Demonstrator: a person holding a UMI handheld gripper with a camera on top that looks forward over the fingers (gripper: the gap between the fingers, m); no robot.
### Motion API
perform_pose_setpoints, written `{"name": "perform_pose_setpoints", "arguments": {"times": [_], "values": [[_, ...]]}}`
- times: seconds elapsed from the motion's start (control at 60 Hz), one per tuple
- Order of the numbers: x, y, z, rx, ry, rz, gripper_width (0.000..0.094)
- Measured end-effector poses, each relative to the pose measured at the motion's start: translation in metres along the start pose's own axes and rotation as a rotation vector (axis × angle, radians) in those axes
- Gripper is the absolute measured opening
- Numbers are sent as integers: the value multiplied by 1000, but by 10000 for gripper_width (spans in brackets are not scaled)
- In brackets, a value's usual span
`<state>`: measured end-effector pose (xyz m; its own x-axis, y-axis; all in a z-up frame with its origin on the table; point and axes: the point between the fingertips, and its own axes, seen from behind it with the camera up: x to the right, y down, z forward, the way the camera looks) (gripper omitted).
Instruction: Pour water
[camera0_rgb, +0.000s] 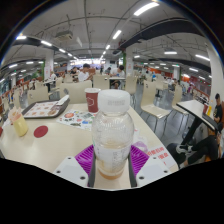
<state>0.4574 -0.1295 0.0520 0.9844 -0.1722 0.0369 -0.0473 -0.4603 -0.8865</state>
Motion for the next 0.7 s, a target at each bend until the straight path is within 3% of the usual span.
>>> {"name": "perform_pose_setpoints", "arguments": {"times": [0.3, 0.467, 0.7], "values": [[-7, -18, -5, 0, 63, -126, 440], [-31, -88, -15, 66, 141, -344, 441], [-122, -202, -19, 181, 347, -858, 443]]}}
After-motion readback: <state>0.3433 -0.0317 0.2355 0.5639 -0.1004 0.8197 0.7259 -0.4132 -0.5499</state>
